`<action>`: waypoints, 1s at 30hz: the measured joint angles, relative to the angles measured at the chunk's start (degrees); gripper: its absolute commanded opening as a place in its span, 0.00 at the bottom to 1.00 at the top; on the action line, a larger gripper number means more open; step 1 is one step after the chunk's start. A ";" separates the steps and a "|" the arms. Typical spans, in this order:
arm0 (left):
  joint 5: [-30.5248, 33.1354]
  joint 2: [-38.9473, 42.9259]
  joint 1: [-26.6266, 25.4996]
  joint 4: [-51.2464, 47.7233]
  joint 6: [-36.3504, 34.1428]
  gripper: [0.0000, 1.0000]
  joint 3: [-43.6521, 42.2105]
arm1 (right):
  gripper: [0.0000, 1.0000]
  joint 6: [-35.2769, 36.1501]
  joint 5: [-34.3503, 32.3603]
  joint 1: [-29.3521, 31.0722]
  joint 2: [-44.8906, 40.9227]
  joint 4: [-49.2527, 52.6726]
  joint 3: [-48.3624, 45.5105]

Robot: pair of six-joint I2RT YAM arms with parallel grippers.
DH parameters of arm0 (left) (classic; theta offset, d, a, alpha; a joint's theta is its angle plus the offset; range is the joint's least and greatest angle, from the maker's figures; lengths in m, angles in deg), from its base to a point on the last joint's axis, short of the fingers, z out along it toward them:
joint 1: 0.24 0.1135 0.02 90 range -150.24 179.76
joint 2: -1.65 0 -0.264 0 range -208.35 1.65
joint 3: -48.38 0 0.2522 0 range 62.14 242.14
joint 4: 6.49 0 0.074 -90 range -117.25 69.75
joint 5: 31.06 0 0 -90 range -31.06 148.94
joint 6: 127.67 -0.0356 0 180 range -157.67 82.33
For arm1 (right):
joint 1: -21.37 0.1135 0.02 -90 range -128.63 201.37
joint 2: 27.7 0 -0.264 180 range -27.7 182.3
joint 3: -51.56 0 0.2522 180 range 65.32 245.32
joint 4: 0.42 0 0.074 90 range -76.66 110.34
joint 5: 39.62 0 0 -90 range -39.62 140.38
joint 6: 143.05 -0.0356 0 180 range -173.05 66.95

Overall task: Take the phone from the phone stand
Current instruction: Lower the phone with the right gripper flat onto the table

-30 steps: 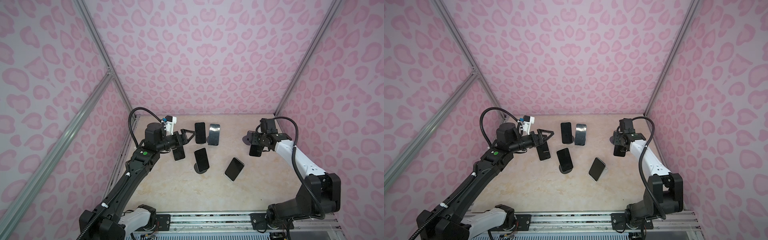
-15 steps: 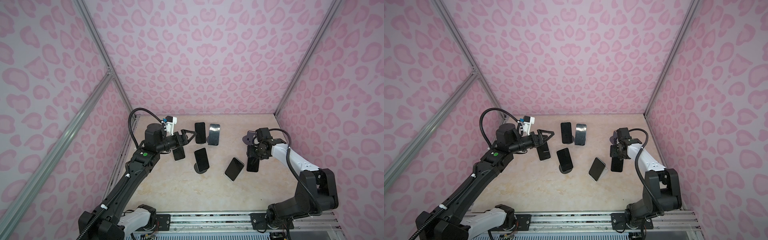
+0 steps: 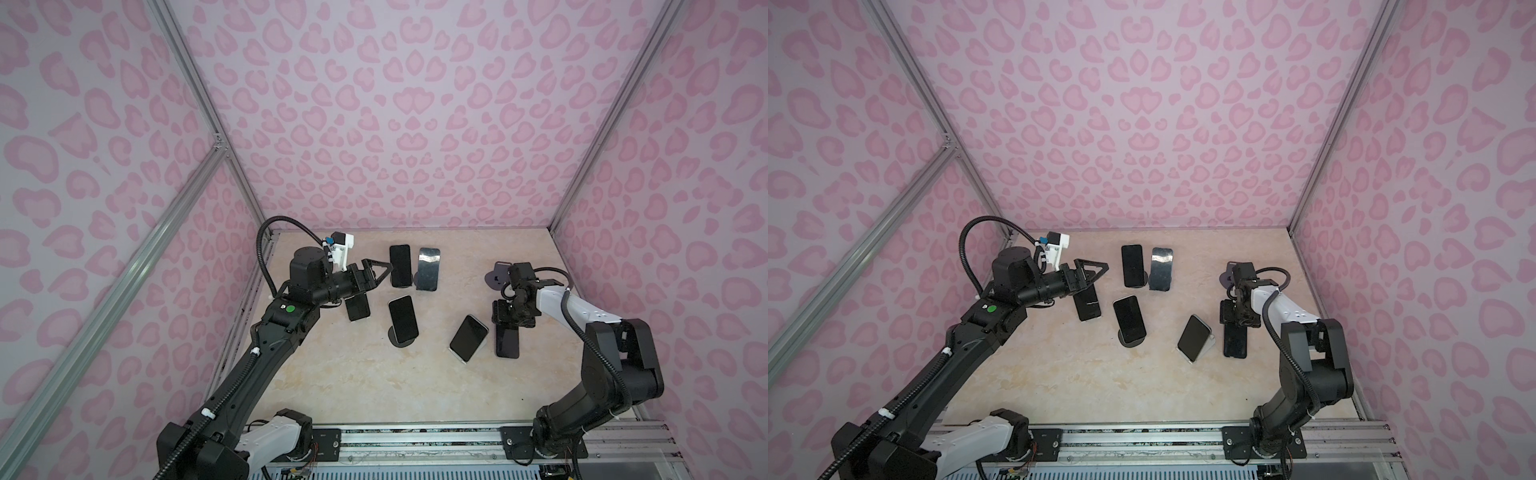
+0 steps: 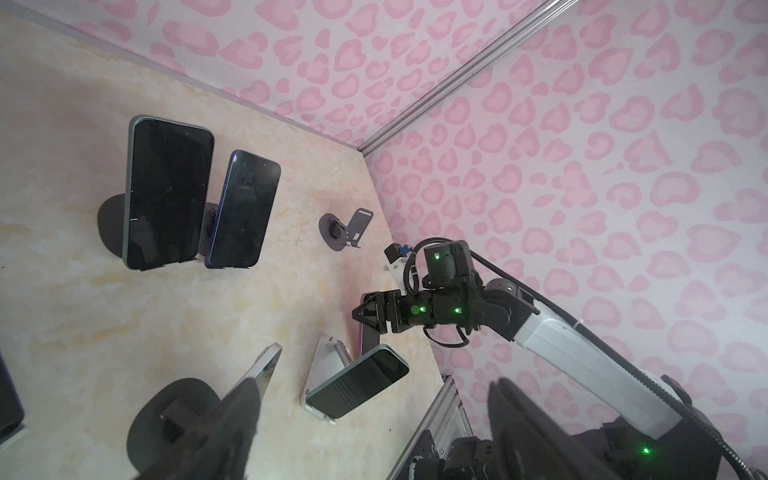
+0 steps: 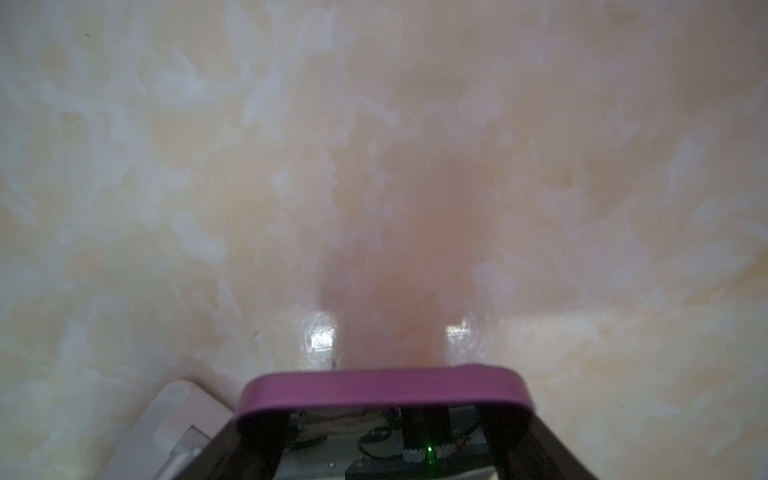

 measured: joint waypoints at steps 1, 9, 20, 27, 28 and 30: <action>0.00 0.00 0.00 0.00 -0.02 0.89 -0.02 | 0.60 0.00 0.22 0.02 0.57 -0.02 0.00; 0.02 0.00 0.00 0.02 -0.02 0.89 -0.04 | 0.61 0.00 0.42 1.22 3.89 -0.39 0.02; 0.02 0.00 0.00 0.00 0.00 0.89 -0.15 | 0.72 -0.07 -1.29 2.56 5.51 -0.33 0.33; 0.04 0.26 0.00 0.02 -0.02 0.89 -0.28 | 0.79 -0.04 -1.49 3.02 6.54 0.04 1.07; 0.04 0.26 0.00 0.04 -0.02 0.89 -0.31 | 0.80 -0.04 -1.46 3.02 6.80 0.07 1.25; 0.04 0.26 -0.02 0.02 -0.02 0.89 -0.31 | 0.80 -0.02 -1.44 3.04 7.30 0.13 1.51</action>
